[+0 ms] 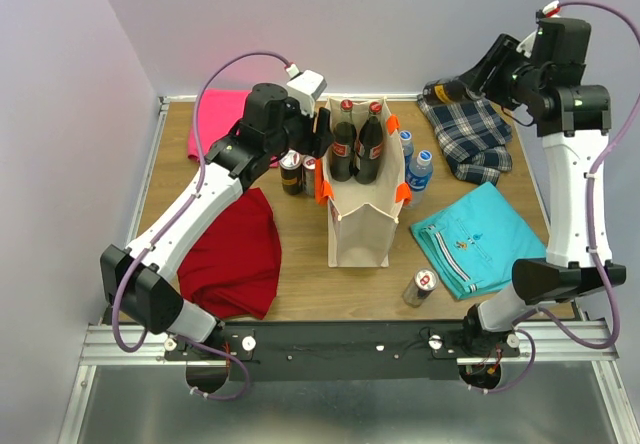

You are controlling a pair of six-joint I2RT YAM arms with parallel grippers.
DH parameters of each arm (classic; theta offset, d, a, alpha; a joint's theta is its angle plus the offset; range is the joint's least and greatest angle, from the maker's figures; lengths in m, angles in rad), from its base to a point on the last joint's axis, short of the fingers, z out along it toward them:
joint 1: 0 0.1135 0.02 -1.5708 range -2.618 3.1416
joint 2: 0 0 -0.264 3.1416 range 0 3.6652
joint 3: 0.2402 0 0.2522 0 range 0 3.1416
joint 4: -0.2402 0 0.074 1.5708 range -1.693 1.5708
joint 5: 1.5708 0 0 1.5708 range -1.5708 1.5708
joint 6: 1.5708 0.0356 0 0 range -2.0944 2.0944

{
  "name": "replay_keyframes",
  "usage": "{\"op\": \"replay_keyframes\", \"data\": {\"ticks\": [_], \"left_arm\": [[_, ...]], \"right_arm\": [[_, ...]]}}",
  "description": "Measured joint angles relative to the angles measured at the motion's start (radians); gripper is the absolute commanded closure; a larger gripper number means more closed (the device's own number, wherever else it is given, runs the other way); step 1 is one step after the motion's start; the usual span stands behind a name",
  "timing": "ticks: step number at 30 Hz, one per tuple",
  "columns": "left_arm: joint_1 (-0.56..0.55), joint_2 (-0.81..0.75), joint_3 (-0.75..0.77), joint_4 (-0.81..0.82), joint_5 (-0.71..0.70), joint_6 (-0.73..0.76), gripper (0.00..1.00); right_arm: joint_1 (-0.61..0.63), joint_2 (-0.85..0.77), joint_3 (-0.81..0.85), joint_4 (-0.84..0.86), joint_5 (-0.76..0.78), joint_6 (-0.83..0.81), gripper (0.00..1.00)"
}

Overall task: Place the beverage into the canvas bag
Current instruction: Place the drink in the canvas bag.

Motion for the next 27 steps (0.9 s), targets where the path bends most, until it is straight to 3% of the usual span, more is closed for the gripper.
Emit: {"op": "replay_keyframes", "data": {"ticks": [13,27], "left_arm": [[0.0,0.014,0.007,-0.003,-0.028,-0.002,0.31],[0.0,0.024,0.007,-0.023,-0.1,-0.008,0.32]], "right_arm": [[0.0,0.03,0.18,-0.049,-0.137,-0.027,0.99],[0.077,0.034,0.183,-0.048,-0.277,-0.047,0.99]]}}
